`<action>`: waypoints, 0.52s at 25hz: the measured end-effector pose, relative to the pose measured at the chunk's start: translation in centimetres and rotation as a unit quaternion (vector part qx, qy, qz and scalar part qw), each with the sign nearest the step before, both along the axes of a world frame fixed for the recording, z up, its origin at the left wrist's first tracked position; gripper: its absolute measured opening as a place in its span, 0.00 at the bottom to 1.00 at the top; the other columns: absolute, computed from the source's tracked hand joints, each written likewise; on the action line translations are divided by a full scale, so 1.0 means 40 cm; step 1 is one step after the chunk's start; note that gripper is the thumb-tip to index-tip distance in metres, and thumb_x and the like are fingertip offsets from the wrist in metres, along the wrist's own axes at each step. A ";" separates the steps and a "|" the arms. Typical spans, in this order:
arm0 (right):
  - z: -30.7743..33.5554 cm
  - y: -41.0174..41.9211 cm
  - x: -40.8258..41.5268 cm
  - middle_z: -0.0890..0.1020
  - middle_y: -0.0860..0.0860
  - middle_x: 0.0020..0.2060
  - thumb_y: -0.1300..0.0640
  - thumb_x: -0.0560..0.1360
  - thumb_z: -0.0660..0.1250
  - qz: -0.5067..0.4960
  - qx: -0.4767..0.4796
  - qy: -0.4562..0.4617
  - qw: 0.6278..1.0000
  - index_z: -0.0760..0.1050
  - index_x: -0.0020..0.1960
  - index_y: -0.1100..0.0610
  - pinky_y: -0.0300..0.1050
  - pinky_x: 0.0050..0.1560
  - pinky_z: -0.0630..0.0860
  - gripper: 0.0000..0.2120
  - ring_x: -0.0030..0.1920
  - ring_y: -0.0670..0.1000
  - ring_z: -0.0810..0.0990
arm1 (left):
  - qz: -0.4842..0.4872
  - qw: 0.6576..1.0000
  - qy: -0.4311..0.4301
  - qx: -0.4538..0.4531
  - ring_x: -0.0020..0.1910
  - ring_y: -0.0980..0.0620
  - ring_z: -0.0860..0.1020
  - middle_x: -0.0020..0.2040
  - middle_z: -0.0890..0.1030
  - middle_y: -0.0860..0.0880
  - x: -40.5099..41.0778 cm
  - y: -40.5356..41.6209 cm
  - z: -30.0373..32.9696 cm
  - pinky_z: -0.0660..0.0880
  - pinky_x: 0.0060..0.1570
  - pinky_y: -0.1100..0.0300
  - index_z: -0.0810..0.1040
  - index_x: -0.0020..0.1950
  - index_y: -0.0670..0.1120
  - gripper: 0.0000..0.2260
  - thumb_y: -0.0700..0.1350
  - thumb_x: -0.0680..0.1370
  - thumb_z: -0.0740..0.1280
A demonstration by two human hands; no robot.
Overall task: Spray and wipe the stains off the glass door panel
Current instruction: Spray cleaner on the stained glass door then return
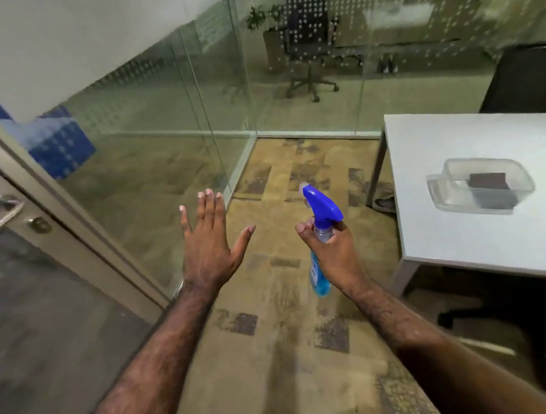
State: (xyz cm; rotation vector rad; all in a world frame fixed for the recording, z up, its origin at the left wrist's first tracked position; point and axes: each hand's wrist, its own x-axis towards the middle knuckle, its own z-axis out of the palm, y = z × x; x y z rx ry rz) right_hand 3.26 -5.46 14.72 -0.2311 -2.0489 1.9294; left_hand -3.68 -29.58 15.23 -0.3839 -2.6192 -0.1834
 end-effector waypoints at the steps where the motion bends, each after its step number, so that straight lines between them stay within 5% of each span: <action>1: -0.012 0.065 0.010 0.84 0.38 0.37 0.43 0.75 0.79 -0.019 -0.004 -0.006 1.000 0.81 0.47 0.46 0.30 0.45 0.77 0.10 0.39 0.40 0.83 | -0.017 1.000 -0.003 -0.007 0.88 0.43 0.54 0.87 0.59 0.40 -0.008 0.071 -0.009 0.47 0.85 0.33 0.58 0.85 0.39 0.42 0.70 0.83 0.52; 4: -0.029 0.213 0.043 0.84 0.37 0.37 0.38 0.74 0.77 -0.053 0.002 -0.015 0.999 0.81 0.45 0.45 0.28 0.43 0.77 0.12 0.38 0.37 0.83 | -0.056 0.998 -0.013 -0.007 0.87 0.42 0.55 0.86 0.60 0.39 -0.034 0.236 -0.034 0.48 0.84 0.32 0.59 0.85 0.38 0.42 0.70 0.84 0.51; 8: -0.054 0.415 0.079 0.85 0.35 0.38 0.47 0.80 0.76 -0.080 0.005 -0.032 0.996 0.79 0.50 0.36 0.44 0.54 0.81 0.08 0.42 0.38 0.84 | -0.110 0.993 -0.034 -0.028 0.88 0.42 0.55 0.87 0.60 0.39 -0.050 0.470 -0.067 0.48 0.84 0.33 0.58 0.85 0.39 0.43 0.71 0.84 0.49; 11: -0.070 0.546 0.108 0.85 0.37 0.40 0.48 0.80 0.76 -0.111 0.001 -0.039 0.993 0.78 0.52 0.43 0.47 0.58 0.82 0.07 0.47 0.41 0.85 | -0.153 0.987 -0.039 -0.033 0.88 0.43 0.54 0.87 0.59 0.39 -0.058 0.623 -0.090 0.48 0.85 0.33 0.59 0.85 0.39 0.41 0.69 0.84 0.53; 13: -0.081 0.618 0.126 0.83 0.39 0.38 0.49 0.80 0.77 -0.130 -0.004 -0.037 0.991 0.79 0.53 0.49 0.39 0.54 0.81 0.08 0.44 0.40 0.84 | -0.178 0.982 -0.049 -0.035 0.88 0.43 0.54 0.87 0.60 0.40 -0.060 0.715 -0.099 0.47 0.85 0.33 0.59 0.85 0.39 0.42 0.70 0.84 0.51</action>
